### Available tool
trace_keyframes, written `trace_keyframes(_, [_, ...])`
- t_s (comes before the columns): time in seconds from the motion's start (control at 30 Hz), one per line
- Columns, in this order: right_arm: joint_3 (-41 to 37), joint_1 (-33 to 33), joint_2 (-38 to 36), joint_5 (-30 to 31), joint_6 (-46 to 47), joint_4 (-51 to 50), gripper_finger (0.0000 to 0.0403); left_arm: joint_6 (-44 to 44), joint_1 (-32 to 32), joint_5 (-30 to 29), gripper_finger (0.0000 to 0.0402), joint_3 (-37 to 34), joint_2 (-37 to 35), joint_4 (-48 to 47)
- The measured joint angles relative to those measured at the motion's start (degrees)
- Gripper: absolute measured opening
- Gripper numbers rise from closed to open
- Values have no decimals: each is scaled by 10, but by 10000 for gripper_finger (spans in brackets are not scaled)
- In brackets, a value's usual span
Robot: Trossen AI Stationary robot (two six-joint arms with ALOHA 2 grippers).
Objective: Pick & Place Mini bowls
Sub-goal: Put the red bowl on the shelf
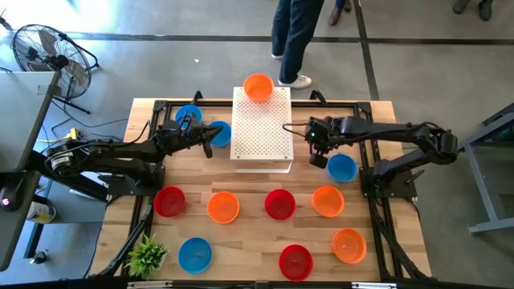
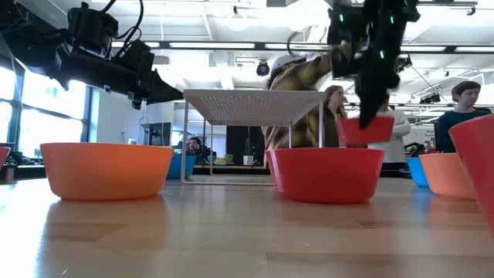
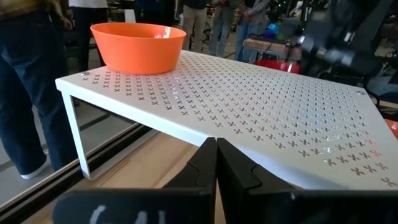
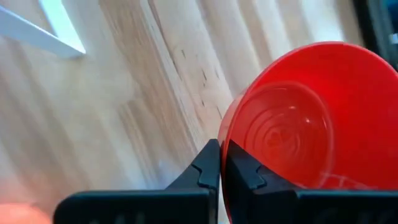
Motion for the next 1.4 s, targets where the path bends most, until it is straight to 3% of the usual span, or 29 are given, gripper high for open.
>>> trace_keyframes(0.17, [130,20,0,3,32,-105,2,0,0,0,1,0,0,0])
trace_keyframes(0.33, [258,34,27,12,25,-114,1,0,0,-1,1,0,0,0])
trace_keyframes(0.87, [639,37,371,-62,-170,-176,1,0,0,-4,1,0,0,-1])
trace_keyframes(1.07, [698,19,426,-89,-193,-188,0,0,0,-4,1,0,0,-5])
trace_keyframes(1.4, [700,5,443,-93,-230,-181,0,0,0,-4,1,0,0,-4])
